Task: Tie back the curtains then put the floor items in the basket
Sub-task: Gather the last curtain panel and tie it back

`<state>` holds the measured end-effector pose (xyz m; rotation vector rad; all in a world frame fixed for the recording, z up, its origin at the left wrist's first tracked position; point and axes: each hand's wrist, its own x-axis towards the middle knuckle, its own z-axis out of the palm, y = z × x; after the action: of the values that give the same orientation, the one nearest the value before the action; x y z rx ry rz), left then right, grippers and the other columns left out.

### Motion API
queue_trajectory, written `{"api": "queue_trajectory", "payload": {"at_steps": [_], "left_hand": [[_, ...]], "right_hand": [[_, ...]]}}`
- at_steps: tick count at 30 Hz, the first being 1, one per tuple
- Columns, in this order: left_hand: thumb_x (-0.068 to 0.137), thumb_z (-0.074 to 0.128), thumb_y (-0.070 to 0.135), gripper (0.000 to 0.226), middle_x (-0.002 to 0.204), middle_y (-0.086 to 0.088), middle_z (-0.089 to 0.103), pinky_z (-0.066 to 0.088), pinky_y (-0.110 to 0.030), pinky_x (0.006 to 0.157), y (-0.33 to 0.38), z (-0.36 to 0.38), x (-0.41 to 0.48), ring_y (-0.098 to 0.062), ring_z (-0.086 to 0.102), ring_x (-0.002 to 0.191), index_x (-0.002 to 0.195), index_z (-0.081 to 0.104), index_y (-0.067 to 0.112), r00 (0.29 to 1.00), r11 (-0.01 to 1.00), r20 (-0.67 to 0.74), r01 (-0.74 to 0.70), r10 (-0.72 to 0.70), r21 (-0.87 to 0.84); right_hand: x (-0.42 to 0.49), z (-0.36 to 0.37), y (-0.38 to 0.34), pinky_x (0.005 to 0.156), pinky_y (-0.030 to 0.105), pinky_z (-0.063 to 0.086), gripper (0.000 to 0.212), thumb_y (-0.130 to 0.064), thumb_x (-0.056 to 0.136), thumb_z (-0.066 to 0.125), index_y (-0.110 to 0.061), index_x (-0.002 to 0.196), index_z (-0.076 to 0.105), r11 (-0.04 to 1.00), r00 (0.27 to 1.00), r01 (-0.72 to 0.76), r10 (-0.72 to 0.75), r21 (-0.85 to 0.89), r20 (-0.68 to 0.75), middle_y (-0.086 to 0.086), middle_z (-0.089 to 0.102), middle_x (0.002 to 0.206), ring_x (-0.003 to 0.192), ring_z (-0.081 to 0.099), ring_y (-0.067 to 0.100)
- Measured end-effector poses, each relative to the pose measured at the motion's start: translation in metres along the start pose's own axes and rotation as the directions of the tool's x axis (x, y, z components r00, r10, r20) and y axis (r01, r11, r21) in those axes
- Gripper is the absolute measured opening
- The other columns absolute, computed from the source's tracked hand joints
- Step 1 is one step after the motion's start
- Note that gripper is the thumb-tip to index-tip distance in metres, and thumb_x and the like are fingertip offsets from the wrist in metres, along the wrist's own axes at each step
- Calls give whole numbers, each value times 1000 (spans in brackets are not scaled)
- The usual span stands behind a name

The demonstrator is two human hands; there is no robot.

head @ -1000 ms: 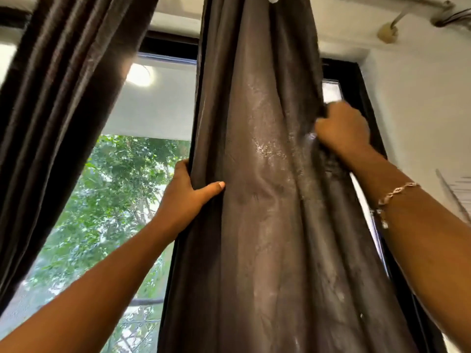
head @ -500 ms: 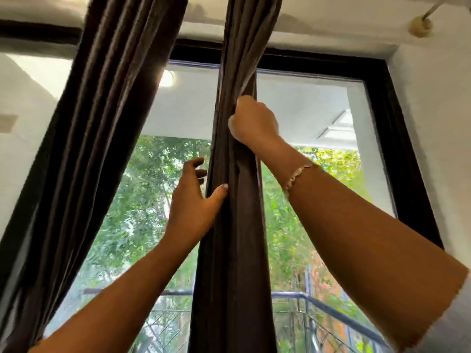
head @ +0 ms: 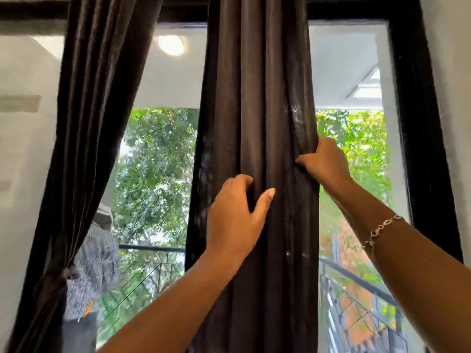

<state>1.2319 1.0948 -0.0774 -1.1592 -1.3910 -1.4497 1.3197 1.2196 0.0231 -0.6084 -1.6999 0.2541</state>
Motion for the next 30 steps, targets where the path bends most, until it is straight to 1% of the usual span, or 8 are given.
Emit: {"api": "queue_trajectory", "payload": {"at_steps": [6,11,16,21,23,26,28,30], "left_hand": [[78,65,47,53,99,-10,61,51,-36,55,15,28,-45,-29,63,86,113,59,7,997,898,-21,-55,72,437],[85,54,51,70,125,-8,53,48,-39,74,2,47,-76,-28,59,105,138,33,10,964,863,54,208,-261,461],[90,49,45,55,115,-7,61,46,-39,78,-16,54,-95,-28,56,108,133,35,14,898,767,95,306,-429,564],[91,47,27,22,104,-8,64,44,-41,74,-20,58,-106,-30,58,100,108,51,14,911,819,153,258,-382,512],[92,46,25,26,105,-7,65,45,-39,75,-16,64,-115,-30,60,99,116,52,16,914,843,208,209,-349,495],[91,42,15,42,108,-8,66,46,-39,77,-13,72,-132,-30,62,99,133,41,18,891,800,285,132,-355,585],[90,42,10,50,105,-9,67,46,-38,76,-10,75,-142,-30,63,97,138,34,16,874,768,315,95,-369,634],[90,41,9,50,101,-10,68,46,-38,74,-7,75,-149,-31,64,93,139,35,13,869,773,334,81,-364,629]], "right_hand": [[-47,14,50,82,41,47,27,-15,82,58,-6,108,61,993,996,-19,28,-114,80,26,63,110,105,58,41],[-80,31,71,81,41,47,26,-21,88,50,-5,105,63,984,983,-7,40,-180,178,27,63,108,103,59,41],[-109,50,81,82,40,45,31,-26,95,43,-2,105,59,988,957,56,-12,-141,290,27,61,110,104,57,41],[-118,58,80,77,39,42,33,-22,98,40,5,102,58,999,926,12,-25,35,377,31,60,109,102,57,43],[-123,57,77,68,36,37,37,-23,99,39,7,88,58,989,910,-30,-32,143,414,31,61,100,94,59,39],[-133,56,72,61,30,31,54,-41,97,37,-9,53,45,961,889,-112,-16,252,457,16,56,65,71,51,26],[-139,56,70,67,35,42,62,-56,90,38,-3,64,58,950,863,-154,-4,272,505,14,61,69,73,57,27],[-142,58,72,77,38,47,55,-50,91,44,1,91,64,966,865,-127,-3,226,501,20,67,92,89,62,31]]}}
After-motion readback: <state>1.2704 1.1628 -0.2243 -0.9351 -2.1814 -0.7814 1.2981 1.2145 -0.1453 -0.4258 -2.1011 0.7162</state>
